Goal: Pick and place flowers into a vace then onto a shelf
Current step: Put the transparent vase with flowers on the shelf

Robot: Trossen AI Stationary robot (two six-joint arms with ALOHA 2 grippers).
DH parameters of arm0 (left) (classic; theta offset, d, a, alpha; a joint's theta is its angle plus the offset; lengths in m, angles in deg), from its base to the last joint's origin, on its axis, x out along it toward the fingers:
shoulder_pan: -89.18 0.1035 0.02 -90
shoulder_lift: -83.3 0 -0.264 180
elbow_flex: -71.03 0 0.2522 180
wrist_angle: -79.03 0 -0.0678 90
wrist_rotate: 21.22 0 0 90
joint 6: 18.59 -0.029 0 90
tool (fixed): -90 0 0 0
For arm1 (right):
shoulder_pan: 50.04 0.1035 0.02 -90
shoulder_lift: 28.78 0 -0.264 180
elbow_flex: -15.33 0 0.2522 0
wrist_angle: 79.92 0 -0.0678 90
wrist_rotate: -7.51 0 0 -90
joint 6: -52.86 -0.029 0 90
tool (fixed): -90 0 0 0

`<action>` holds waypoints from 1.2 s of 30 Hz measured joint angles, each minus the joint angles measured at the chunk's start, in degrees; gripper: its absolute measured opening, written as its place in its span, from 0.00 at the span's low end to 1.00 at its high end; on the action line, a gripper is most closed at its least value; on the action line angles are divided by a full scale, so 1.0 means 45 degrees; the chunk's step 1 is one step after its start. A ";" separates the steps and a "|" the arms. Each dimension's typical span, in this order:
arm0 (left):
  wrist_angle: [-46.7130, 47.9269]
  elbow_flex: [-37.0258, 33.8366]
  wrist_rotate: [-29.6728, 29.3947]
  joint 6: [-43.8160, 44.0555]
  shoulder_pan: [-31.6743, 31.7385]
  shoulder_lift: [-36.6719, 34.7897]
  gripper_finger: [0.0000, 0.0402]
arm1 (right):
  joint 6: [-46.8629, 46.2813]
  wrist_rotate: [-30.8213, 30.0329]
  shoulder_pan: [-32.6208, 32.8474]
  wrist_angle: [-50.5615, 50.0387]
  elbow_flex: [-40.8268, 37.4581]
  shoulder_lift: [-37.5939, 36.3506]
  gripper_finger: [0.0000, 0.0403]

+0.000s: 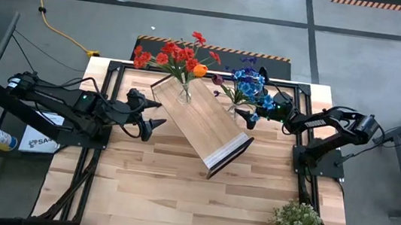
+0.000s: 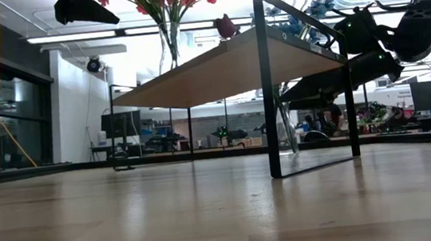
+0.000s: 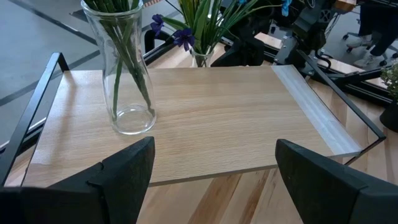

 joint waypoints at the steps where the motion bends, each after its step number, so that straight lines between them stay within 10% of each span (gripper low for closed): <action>1: 0.0000 0.0000 0.0000 0.0001 0.0000 0.0000 0.91 | 0.0000 0.0000 0.0000 -0.0006 0.0000 0.0000 0.88; 36: 0.0003 0.0000 -0.0311 0.0001 0.0000 0.0000 0.91 | -0.0031 -0.0012 0.0005 -0.2442 0.1668 -0.0005 0.88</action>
